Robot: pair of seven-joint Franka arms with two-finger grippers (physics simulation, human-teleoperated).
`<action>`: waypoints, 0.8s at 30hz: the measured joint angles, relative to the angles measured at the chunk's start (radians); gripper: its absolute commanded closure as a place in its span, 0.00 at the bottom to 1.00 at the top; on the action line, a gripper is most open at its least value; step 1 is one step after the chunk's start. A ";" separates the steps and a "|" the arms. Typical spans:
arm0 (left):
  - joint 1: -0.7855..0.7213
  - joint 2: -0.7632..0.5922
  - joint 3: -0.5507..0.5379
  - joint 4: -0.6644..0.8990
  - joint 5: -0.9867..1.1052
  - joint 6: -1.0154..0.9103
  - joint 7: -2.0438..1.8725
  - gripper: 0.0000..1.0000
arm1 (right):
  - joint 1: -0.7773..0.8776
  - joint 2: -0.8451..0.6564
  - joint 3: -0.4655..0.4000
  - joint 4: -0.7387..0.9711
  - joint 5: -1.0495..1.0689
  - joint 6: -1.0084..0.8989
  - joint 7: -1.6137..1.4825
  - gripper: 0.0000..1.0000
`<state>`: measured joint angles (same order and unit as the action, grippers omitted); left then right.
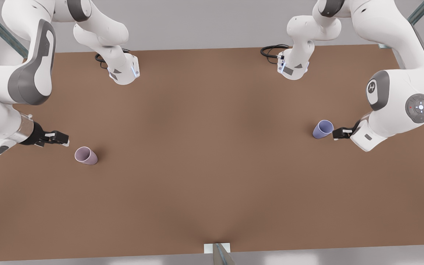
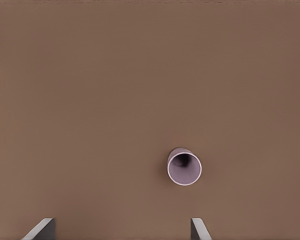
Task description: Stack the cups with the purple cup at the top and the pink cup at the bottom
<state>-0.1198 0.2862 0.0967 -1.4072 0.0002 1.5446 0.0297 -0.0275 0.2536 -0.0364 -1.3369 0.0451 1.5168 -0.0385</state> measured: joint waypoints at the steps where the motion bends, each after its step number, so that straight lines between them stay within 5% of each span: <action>1: 0.000 0.000 0.000 0.000 0.001 0.006 0.002 0.00 | 0.000 -0.001 0.000 -0.004 0.002 0.005 0.000 0.00; 14: 0.007 0.024 0.012 -0.006 0.001 0.045 0.021 0.00 | -0.110 -0.058 -0.005 -0.480 0.008 0.304 -0.055 0.00; 24: 0.009 0.038 0.018 -0.008 -0.001 0.051 0.030 0.00 | -0.200 0.074 -0.007 -0.661 0.010 0.647 -0.157 0.00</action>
<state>-0.1108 0.3241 0.1147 -1.4147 -0.0012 1.5956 0.0594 -0.2278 0.3278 -0.0429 -1.9978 0.0553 2.1634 -0.1957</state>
